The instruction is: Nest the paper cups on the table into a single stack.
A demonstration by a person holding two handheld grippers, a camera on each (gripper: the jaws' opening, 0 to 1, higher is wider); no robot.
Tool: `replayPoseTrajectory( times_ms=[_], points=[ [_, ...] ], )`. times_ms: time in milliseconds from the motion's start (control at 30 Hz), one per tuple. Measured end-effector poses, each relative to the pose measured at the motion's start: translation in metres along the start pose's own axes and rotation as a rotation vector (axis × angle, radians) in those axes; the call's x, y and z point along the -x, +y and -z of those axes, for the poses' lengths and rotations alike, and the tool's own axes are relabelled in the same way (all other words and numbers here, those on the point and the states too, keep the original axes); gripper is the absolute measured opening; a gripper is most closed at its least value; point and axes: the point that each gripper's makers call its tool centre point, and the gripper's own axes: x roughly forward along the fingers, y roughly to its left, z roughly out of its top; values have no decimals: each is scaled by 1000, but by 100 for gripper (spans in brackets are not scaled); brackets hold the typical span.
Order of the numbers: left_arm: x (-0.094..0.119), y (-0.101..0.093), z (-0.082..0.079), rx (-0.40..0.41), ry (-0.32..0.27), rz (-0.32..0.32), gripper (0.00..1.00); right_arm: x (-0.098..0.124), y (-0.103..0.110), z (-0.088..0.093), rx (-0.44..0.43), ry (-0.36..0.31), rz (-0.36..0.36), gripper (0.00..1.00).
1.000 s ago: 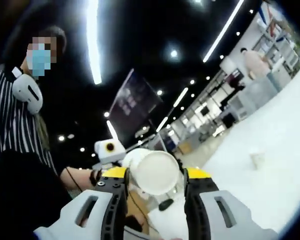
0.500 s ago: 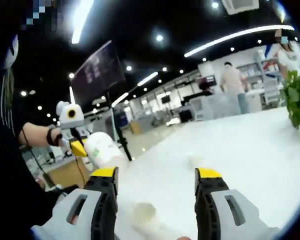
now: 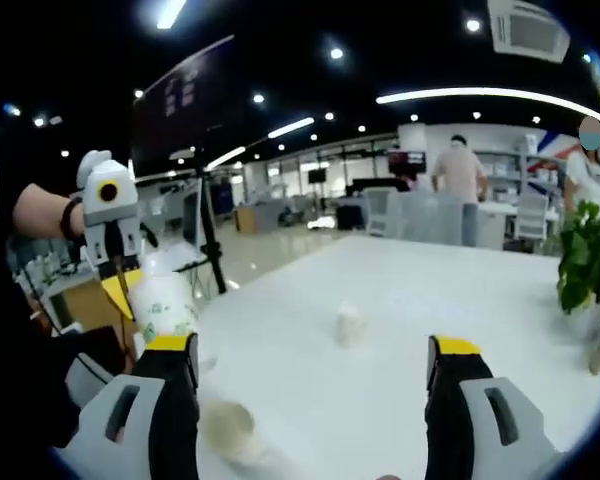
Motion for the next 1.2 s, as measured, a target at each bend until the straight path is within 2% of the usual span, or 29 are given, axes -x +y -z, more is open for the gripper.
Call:
replayPoseTrajectory(
  times_ms=[67, 167, 267, 367, 533, 600, 633, 767, 900, 1000, 1033, 1200],
  points=[
    [-2, 0, 1, -38, 23, 6, 0, -2, -2, -1, 3, -4, 0, 100],
    [-3, -1, 1, -52, 52, 20, 0, -6, 0, -1, 13, 1, -9, 100],
    [-5, 0, 5, -92, 106, 32, 0, -12, 4, -1, 38, 11, -29, 100],
    [-9, -1, 4, -105, 117, 41, 0, -13, 2, -3, 52, 10, -25, 100],
    [-16, -1, 6, -164, 166, 51, 0, -12, -8, -2, 34, 2, -2, 100],
    [-18, 0, 10, -215, 212, 56, 0, -11, -10, 1, 24, 7, -2, 100],
    [-21, -1, 10, -237, 216, 63, 0, -11, -12, 2, 21, 9, 3, 100],
    [-28, -1, 15, -275, 258, 78, 0, -8, -18, 5, 14, 9, 17, 100],
    [-33, 0, 28, -362, 343, 94, 0, -5, -23, 7, 1, -3, 34, 100],
    [-39, -1, 30, -410, 362, 104, 0, -5, -24, 10, -9, 0, 39, 100],
    [-40, 1, 33, -456, 389, 100, 0, -5, -24, 11, -9, 1, 41, 100],
    [-48, -3, 37, -487, 415, 121, 0, -3, -25, 18, -30, 1, 45, 100]
  ],
)
